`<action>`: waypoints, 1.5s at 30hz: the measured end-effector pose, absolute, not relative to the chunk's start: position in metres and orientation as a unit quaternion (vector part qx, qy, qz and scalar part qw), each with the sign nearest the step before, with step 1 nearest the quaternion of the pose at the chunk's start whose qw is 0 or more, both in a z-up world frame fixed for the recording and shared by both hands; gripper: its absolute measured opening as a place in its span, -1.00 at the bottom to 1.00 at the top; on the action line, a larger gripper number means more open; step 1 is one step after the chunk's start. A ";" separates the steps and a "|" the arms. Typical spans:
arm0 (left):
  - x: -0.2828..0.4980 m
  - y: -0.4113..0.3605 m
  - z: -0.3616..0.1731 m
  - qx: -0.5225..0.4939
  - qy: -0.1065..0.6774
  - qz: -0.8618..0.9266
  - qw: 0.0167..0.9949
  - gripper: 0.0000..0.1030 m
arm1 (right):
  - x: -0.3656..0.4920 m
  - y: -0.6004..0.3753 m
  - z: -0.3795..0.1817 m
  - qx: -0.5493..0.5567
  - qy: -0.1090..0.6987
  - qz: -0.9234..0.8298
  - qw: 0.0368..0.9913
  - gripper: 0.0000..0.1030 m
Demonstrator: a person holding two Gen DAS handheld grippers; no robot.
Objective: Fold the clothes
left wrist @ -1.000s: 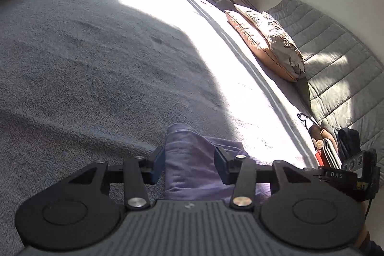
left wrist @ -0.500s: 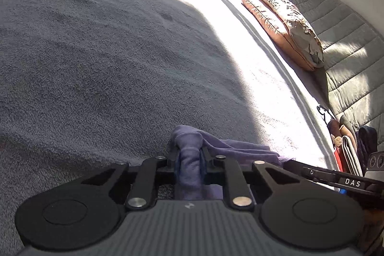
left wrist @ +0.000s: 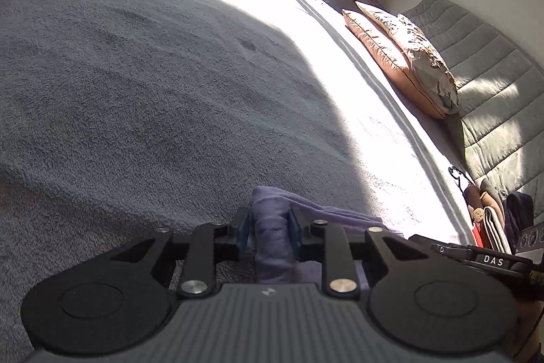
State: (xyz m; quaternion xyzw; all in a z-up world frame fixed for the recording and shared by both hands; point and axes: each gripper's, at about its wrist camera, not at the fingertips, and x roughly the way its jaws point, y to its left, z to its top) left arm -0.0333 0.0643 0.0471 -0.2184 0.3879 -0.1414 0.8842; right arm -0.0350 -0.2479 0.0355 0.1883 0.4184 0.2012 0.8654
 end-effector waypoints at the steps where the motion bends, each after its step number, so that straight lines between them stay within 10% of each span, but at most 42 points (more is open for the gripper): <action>1: -0.038 0.064 0.053 -0.207 0.379 -0.141 0.891 -0.48 | -0.040 -0.249 0.039 0.186 0.412 0.206 0.868 -0.32; 22: -0.086 0.017 0.040 -0.069 0.363 -0.219 0.903 -0.65 | -0.089 -0.211 0.031 -0.044 0.426 0.250 0.868 -0.77; 31: -0.095 0.015 0.040 -0.074 0.356 -0.238 0.900 -0.45 | -0.111 -0.218 0.070 -0.009 0.317 0.282 0.905 -0.71; 39: -0.092 0.018 0.036 -0.087 0.365 -0.241 0.895 -0.45 | -0.107 -0.188 0.045 -0.060 0.402 0.294 0.865 -0.70; 45: -0.095 0.031 0.040 -0.123 0.374 -0.244 0.886 -0.44 | -0.107 -0.205 0.038 -0.038 0.426 0.285 0.858 -0.31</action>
